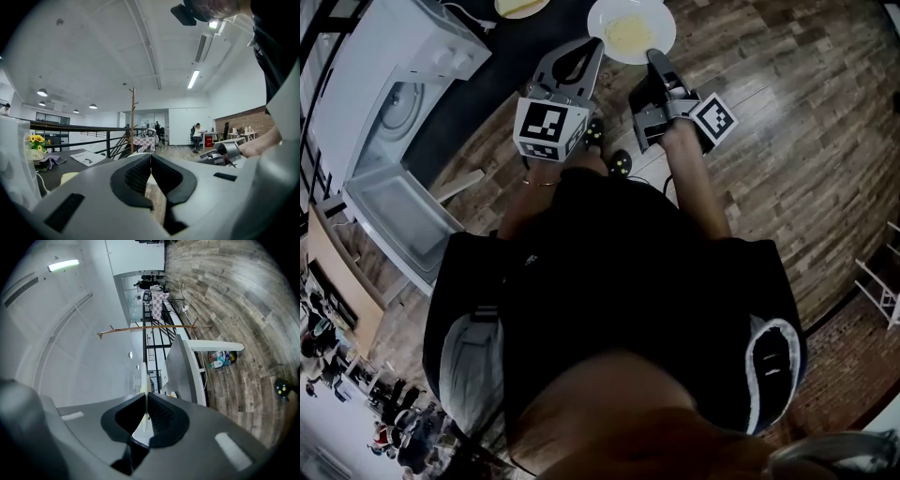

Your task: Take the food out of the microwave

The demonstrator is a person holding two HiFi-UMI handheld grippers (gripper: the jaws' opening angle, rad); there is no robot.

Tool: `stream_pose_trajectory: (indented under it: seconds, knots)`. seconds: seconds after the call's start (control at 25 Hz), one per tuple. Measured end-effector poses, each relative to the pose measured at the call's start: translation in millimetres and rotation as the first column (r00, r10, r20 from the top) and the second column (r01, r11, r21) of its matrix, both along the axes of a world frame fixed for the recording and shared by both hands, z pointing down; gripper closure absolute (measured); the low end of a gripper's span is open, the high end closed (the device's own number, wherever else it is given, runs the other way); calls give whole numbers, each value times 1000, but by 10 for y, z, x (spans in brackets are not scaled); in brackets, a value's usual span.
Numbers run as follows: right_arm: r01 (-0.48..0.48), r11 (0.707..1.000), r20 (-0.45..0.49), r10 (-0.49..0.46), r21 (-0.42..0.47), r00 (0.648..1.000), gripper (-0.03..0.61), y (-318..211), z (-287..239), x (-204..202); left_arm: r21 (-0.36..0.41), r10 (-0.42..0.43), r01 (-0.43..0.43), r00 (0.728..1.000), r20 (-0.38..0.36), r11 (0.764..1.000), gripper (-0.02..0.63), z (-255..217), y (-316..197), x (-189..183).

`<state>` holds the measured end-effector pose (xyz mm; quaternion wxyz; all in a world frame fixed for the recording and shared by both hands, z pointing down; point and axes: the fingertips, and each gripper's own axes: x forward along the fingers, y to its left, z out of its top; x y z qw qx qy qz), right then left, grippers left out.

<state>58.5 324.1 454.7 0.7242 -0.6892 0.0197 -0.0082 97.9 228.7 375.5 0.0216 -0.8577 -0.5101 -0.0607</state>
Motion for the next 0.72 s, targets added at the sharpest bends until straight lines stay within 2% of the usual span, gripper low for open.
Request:
stream_pose_trajectory:
  seconds: [0.44, 0.72]
  knots:
    - [-56, 998, 32, 57, -23, 998, 566, 50, 8, 224, -19, 68, -67, 997, 28, 998, 606, 95, 134, 366]
    - [-87, 995, 58, 89, -47, 994, 566, 119, 38, 388, -33, 79, -77, 996, 49, 996, 606, 126, 165, 638]
